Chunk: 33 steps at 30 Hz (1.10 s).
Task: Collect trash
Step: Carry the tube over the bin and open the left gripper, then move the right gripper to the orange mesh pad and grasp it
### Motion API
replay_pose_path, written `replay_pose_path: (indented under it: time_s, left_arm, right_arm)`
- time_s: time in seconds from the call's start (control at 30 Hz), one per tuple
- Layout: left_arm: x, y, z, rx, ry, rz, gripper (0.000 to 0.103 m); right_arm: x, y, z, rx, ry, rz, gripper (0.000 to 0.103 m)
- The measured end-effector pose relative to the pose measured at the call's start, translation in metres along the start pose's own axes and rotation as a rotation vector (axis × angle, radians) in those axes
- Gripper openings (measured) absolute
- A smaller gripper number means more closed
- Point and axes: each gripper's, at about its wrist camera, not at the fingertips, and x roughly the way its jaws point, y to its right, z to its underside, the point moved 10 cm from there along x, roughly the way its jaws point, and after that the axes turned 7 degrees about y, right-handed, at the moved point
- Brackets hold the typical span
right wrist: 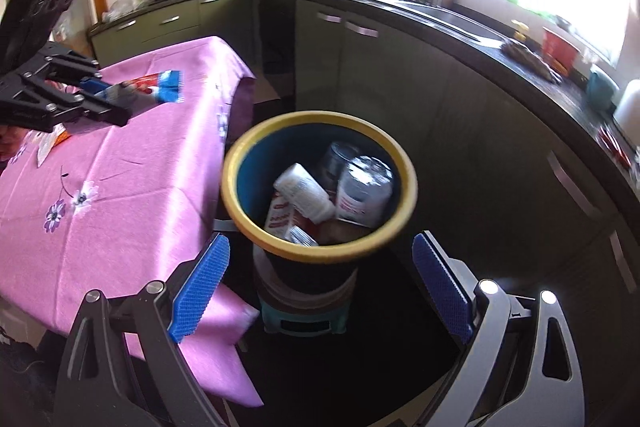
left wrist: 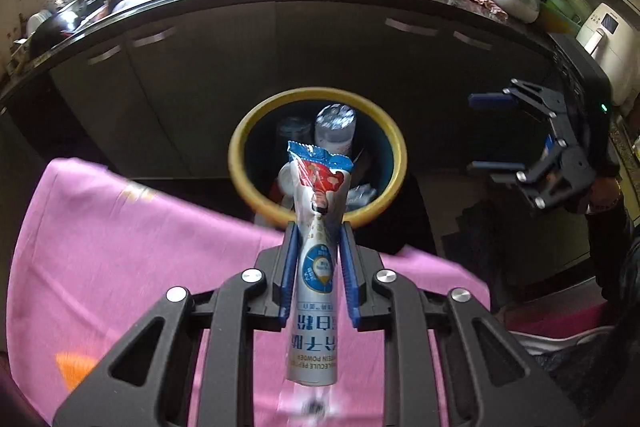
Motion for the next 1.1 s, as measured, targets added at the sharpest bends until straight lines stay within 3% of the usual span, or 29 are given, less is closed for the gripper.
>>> replay_pose_path:
  time_s: [0.1, 0.3, 0.37, 0.4, 0.43, 0.5, 0.57, 0.77, 0.9, 1.1]
  left_arm:
    - [0.04, 0.003, -0.026, 0.027, -0.015, 0.021, 0.02]
    - [0.104, -0.003, -0.046, 0.017, -0.059, 0.03, 0.022]
    - [0.118, -0.003, -0.048, 0.012, -0.068, 0.032, 0.035]
    - [0.123, -0.006, -0.049, 0.007, -0.064, 0.015, 0.051]
    - [0.124, -0.009, -0.05, 0.001, -0.057, 0.008, 0.057]
    - [0.118, -0.013, -0.05, -0.032, -0.038, 0.009, 0.057]
    - [0.1, -0.016, -0.049, -0.056, -0.002, 0.003, 0.057]
    - [-0.01, -0.016, -0.019, -0.104, 0.182, -0.083, 0.058]
    - [-0.081, -0.022, 0.033, -0.156, 0.27, -0.201, 0.067]
    - [-0.17, -0.062, 0.131, -0.286, 0.324, -0.442, 0.069]
  right_arm:
    - [-0.006, 0.022, 0.011, 0.038, -0.007, 0.024, 0.092]
    - [-0.011, 0.05, 0.027, 0.085, -0.024, 0.052, 0.092]
    - [-0.011, 0.052, 0.03, 0.089, -0.028, 0.056, 0.092]
    - [-0.011, 0.052, 0.03, 0.091, -0.029, 0.055, 0.092]
    - [-0.01, 0.052, 0.031, 0.091, -0.031, 0.054, 0.092]
    - [-0.009, 0.051, 0.03, 0.09, -0.029, 0.049, 0.092]
    - [-0.008, 0.047, 0.029, 0.088, -0.027, 0.039, 0.092]
    - [-0.004, 0.021, 0.017, 0.053, -0.016, -0.016, 0.092]
    - [0.002, -0.021, -0.004, -0.021, 0.001, -0.093, 0.092]
    - [0.023, -0.129, -0.045, -0.15, 0.014, -0.307, 0.092]
